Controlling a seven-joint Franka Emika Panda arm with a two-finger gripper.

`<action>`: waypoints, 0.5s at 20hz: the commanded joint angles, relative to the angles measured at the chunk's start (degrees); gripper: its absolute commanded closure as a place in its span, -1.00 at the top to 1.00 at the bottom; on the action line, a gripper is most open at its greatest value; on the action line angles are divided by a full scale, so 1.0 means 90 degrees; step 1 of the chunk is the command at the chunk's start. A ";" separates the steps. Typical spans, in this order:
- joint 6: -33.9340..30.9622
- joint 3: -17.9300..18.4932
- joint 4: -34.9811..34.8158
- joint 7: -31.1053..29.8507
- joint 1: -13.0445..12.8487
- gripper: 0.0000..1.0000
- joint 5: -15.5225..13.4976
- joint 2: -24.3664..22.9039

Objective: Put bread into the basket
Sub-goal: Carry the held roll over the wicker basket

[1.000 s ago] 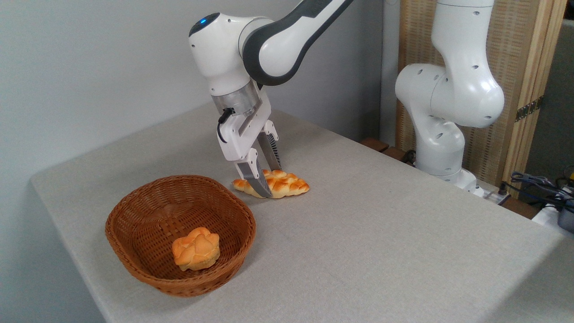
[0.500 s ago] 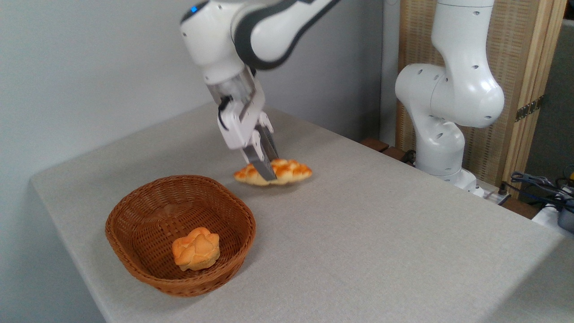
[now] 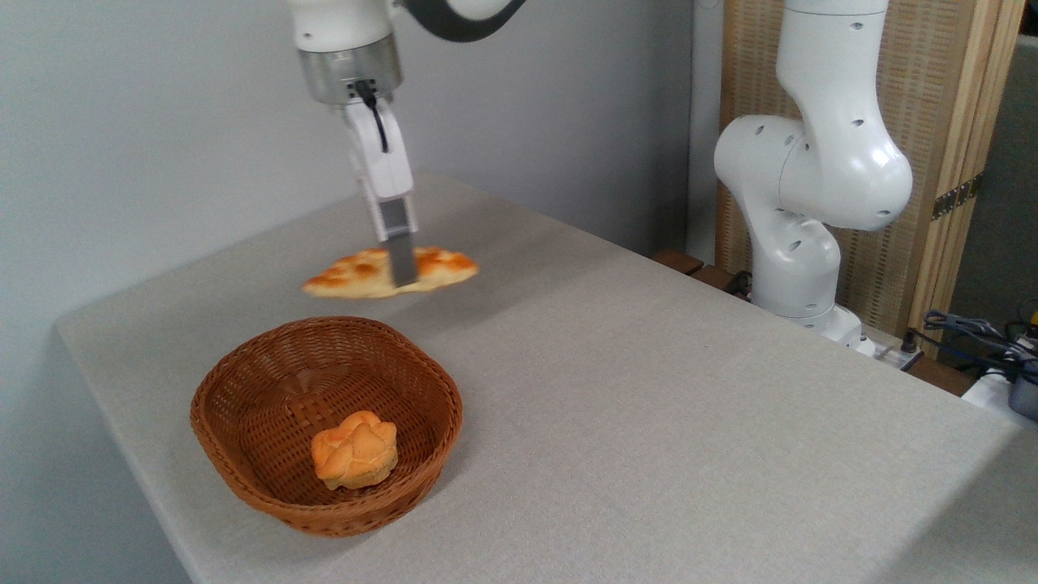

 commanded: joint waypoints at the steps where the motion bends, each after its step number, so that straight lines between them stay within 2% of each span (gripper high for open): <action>1: 0.0942 -0.0001 0.0386 -0.1351 -0.0046 -0.10 -0.0121 0.0666; 2: 0.1303 -0.0030 0.0386 -0.1741 -0.0056 -0.02 -0.0111 0.0802; 4: 0.1628 -0.0069 0.0357 -0.2047 -0.0066 0.05 -0.0053 0.0959; 5: 0.1658 -0.0069 0.0357 -0.2096 -0.0066 0.18 -0.0043 0.1008; 8: 0.1913 -0.0069 0.0338 -0.2107 -0.0056 0.87 0.0054 0.1106; 9: 0.1913 -0.0069 0.0338 -0.2126 -0.0066 0.99 0.0268 0.1135; 10: 0.1913 -0.0069 0.0338 -0.2116 -0.0056 1.00 0.0357 0.1136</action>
